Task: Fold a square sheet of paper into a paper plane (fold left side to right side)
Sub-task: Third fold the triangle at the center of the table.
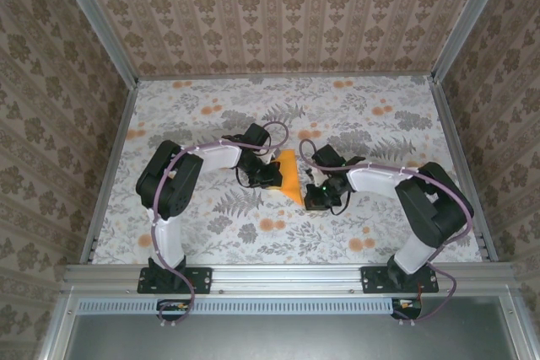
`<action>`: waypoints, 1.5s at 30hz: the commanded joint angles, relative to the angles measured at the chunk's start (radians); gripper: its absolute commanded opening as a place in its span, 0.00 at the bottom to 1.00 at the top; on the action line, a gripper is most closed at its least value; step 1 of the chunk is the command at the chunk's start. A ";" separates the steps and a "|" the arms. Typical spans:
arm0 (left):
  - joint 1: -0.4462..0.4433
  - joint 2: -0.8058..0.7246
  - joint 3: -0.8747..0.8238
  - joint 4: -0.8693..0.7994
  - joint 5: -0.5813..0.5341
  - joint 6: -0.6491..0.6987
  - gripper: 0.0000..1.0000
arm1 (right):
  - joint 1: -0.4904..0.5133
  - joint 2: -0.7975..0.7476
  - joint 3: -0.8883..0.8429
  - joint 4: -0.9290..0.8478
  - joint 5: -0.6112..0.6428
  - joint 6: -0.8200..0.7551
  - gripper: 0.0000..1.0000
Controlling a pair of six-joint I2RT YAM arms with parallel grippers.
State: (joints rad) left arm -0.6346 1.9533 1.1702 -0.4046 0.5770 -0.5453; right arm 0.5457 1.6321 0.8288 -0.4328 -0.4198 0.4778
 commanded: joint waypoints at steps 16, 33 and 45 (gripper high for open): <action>-0.004 0.047 0.025 -0.054 -0.089 0.011 0.04 | -0.001 0.131 0.124 0.123 -0.076 0.084 0.00; -0.055 -0.145 -0.076 0.082 -0.022 -0.011 0.09 | -0.001 0.201 0.110 -0.008 0.066 0.030 0.00; -0.099 -0.074 -0.073 0.142 0.049 -0.009 0.02 | 0.000 0.207 0.120 -0.024 0.071 0.020 0.00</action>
State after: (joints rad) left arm -0.7341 1.8538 1.0882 -0.2764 0.5995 -0.5575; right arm 0.5453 1.7901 0.9634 -0.3626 -0.4492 0.5163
